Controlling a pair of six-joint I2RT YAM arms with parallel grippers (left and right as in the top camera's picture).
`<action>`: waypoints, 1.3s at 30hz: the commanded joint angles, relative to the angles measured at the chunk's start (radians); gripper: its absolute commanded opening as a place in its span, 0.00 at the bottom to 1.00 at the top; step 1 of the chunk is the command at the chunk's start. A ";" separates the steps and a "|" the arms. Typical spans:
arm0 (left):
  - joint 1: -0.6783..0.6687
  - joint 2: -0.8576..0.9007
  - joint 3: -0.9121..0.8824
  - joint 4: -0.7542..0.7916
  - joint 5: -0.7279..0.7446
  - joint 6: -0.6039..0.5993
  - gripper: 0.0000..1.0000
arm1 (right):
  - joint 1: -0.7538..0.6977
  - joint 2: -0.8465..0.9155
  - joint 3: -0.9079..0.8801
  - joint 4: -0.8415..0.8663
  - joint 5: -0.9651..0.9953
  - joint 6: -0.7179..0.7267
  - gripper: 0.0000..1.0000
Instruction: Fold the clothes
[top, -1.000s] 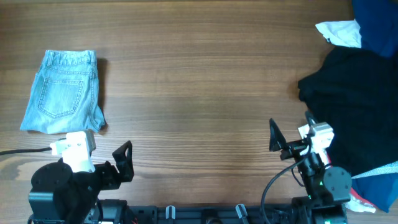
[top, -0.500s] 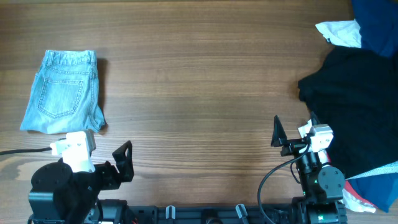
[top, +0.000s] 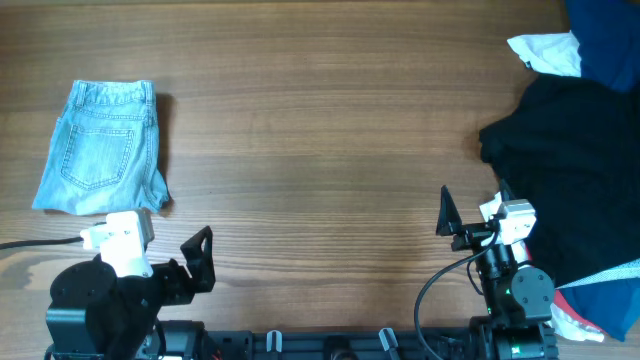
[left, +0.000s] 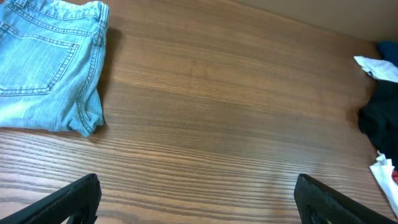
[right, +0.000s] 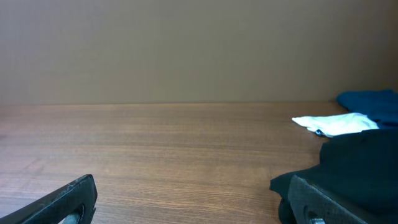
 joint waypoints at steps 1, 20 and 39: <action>-0.005 -0.005 -0.007 0.003 -0.006 0.012 1.00 | -0.005 -0.016 -0.006 0.007 0.018 -0.007 1.00; -0.005 -0.388 -0.609 0.480 -0.043 0.023 1.00 | -0.005 -0.016 -0.006 0.007 0.018 -0.007 1.00; -0.010 -0.456 -1.001 1.111 -0.036 0.008 1.00 | -0.005 -0.016 -0.006 0.007 0.018 -0.007 1.00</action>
